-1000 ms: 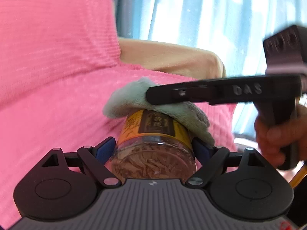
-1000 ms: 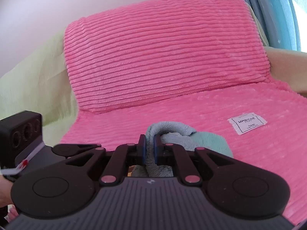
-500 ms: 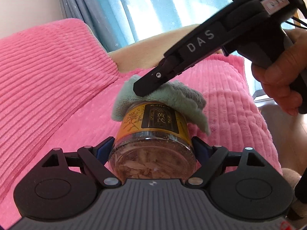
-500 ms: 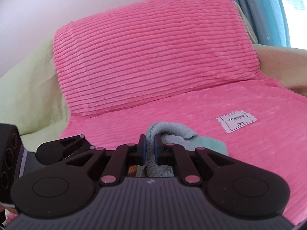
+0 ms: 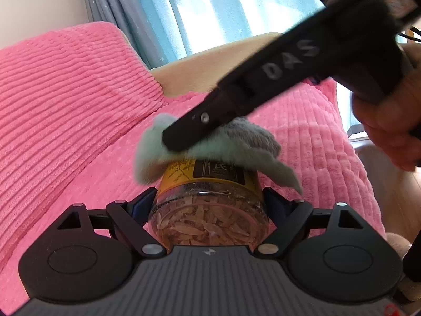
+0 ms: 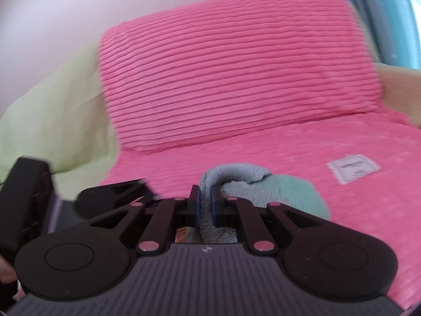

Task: Clean container
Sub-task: 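Wipe the jar's base with the right gripper's cloth while the left gripper turns the jar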

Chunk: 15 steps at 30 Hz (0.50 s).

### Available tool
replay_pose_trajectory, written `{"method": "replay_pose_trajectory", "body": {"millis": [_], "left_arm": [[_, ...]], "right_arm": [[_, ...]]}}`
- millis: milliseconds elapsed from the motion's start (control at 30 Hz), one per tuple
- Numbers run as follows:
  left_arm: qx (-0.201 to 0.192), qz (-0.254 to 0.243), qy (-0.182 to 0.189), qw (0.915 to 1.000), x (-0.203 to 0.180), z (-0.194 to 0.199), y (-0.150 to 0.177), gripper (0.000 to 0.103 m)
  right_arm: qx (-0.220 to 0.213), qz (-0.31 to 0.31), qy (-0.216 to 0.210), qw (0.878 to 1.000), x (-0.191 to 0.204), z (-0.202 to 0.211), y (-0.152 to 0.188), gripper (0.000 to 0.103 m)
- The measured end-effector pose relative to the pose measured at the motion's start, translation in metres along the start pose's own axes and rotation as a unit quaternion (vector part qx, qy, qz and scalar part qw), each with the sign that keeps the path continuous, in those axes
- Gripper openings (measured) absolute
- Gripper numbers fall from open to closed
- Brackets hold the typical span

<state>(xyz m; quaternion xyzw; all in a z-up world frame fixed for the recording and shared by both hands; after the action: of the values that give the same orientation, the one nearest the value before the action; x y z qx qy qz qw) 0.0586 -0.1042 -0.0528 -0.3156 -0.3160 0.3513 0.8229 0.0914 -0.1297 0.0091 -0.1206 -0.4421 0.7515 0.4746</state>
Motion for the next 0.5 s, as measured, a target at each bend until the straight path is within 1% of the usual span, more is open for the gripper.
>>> {"method": "replay_pose_trajectory", "body": {"millis": [267,333,433,500], "left_arm": [[0.003,0.002,-0.004,1.0000,0.000,-0.002,-0.002,0.086],[-0.004,-0.008,0.007,0.9999,0.019,-0.005,0.008,0.086],[0.007,-0.012,0.004,0.9999,0.019,-0.010,0.011,0.086],[0.014,-0.002,0.009,0.9999,0.020,-0.012,0.014,0.086]], "right_arm": [[0.000,0.005,0.009,1.000,0.000,0.001,0.001,0.006],[0.000,0.004,0.008,1.000,-0.001,0.001,0.001,0.006],[0.000,0.005,0.008,1.000,0.000,0.000,0.001,0.006],[0.000,0.007,0.009,1.000,0.000,-0.001,0.001,0.006]]}}
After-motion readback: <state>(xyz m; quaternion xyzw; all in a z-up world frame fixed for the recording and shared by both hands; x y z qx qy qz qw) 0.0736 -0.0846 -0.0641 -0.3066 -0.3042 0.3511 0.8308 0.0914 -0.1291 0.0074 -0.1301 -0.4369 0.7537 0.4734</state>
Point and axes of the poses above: each gripper's, at about its wrist camera, not at the fingertips, and z roughly against the way its jaws point, x to its left, y to its underside, the point moved 10 cm from there along -z, roughly the way its jaws point, and after that the axes turned 10 degrees about x, right-handed, at the moved point
